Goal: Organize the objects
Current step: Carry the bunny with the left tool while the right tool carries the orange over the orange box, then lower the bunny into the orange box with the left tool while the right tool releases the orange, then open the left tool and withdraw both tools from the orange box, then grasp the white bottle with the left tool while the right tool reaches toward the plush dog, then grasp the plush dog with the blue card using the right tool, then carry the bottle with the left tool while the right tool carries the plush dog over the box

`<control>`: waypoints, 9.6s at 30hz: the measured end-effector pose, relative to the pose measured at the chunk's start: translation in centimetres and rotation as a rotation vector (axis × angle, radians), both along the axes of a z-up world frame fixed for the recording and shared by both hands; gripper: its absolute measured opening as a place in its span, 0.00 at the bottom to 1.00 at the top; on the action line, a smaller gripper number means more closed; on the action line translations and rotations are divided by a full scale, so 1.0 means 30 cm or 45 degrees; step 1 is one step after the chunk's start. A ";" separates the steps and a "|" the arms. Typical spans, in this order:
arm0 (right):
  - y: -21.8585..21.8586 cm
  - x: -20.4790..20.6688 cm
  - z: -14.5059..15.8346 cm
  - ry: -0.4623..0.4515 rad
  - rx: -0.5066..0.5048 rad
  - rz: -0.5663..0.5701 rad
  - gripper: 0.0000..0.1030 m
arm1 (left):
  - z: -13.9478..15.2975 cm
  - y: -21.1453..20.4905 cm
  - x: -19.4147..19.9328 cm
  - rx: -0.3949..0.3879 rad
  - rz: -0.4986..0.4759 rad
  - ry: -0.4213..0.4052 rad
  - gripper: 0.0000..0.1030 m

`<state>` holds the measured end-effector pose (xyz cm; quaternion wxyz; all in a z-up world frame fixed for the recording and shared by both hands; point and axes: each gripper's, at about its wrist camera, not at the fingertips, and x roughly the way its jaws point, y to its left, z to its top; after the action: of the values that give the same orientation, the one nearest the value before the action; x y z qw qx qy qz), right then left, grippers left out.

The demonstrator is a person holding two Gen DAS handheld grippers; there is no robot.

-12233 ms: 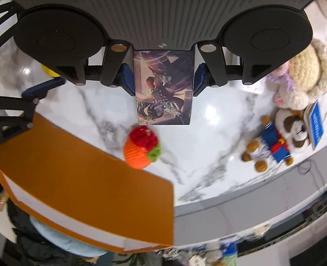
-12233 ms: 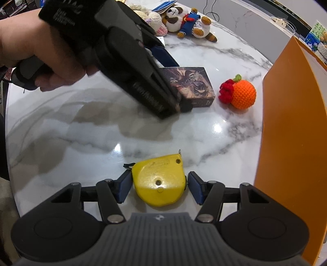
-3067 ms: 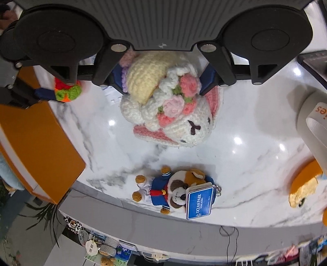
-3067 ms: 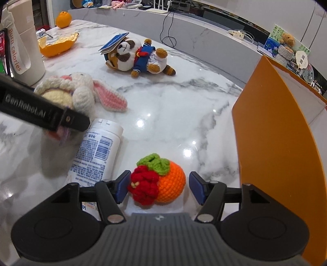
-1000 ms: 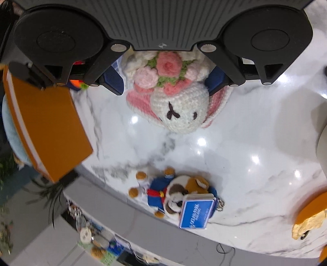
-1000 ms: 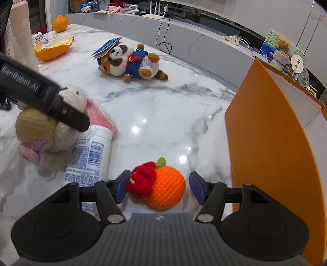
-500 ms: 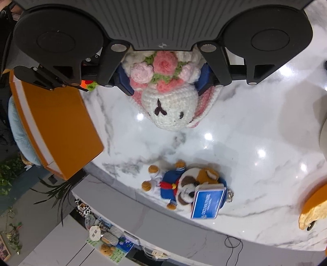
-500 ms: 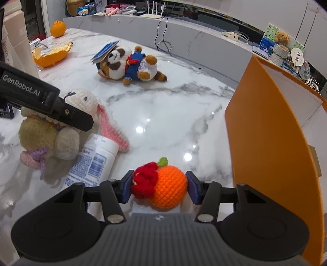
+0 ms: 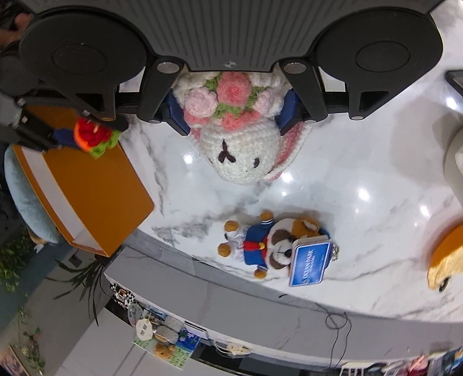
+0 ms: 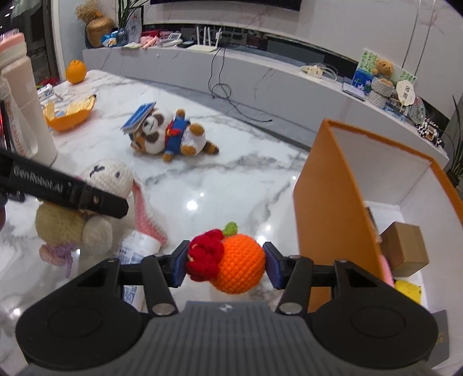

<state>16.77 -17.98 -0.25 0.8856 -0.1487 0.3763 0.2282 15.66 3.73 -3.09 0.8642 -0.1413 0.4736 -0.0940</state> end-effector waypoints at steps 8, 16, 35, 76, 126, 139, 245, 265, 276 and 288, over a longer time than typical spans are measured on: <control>-0.081 0.004 0.102 -0.071 0.062 -0.087 0.54 | 0.034 -0.042 -0.021 0.092 -0.027 -0.008 0.73; -0.182 0.021 0.169 -0.111 0.142 -0.189 0.54 | 0.133 -0.140 -0.013 0.146 -0.094 -0.059 0.73; -0.460 0.075 0.234 -0.162 0.261 -0.443 0.54 | 0.364 -0.493 0.078 0.241 -0.338 -0.232 0.73; -0.748 0.162 0.169 0.015 0.201 -0.639 0.54 | 0.098 -0.954 0.197 0.361 -0.523 -0.117 0.73; -0.704 0.173 0.224 -0.140 0.324 -0.743 0.70 | 0.209 -0.880 0.159 0.268 -0.494 -0.292 0.94; -0.663 0.165 0.231 -0.167 0.324 -0.745 0.70 | 0.228 -0.768 0.109 0.248 -0.479 -0.369 0.94; 0.641 0.389 -0.194 0.042 -0.227 0.410 0.81 | -0.133 0.140 -0.113 0.426 -0.223 -0.031 0.53; 0.205 -0.087 -0.182 0.264 -0.166 0.202 0.63 | -0.130 0.061 -0.134 0.452 -0.266 -0.030 0.53; 0.029 -0.244 -0.183 0.343 -0.106 0.066 0.64 | -0.143 -0.079 -0.197 0.462 -0.310 -0.026 0.84; 0.023 -0.219 -0.165 0.252 -0.029 0.039 0.79 | -0.177 -0.108 -0.191 0.433 -0.236 -0.087 1.00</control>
<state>10.20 -17.28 -5.20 0.8387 -0.1411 0.4621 0.2512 9.94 0.48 -8.40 0.8789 0.0541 0.4639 -0.0967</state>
